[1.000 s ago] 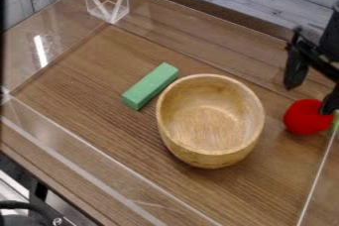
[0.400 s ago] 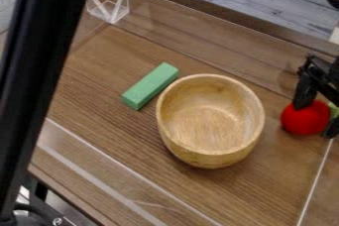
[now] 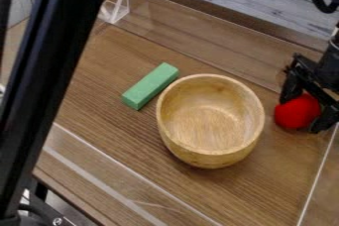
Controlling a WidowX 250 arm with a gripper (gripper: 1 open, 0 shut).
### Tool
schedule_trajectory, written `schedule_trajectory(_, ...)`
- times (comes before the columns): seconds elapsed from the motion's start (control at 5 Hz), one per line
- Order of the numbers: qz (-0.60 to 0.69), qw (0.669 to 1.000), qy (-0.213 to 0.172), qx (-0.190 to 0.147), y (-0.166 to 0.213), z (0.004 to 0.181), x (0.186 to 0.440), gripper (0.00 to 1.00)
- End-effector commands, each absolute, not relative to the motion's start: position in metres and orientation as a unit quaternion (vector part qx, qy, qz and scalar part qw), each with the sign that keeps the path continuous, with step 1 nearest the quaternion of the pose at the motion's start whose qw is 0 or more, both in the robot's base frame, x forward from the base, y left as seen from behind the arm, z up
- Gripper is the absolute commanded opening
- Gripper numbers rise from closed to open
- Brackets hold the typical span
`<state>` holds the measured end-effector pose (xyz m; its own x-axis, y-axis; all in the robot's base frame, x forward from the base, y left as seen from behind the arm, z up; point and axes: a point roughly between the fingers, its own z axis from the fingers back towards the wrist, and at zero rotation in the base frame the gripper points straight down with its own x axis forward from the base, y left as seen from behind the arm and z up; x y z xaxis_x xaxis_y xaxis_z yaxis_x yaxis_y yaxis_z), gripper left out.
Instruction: Move the red object to the left side of the table
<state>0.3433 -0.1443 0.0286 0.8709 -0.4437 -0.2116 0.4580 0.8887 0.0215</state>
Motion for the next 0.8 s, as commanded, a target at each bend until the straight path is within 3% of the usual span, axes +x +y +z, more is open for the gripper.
schedule_trajectory(0.0, -0.257, 0.963, 0.068, 0.034, -0.1565, 0.0430, 0.3443, 1.00)
schedule_trajectory(0.6, -0.291, 0.955, 0.046, 0.042, -0.1626, 0.0471, 0.3386, 1.00)
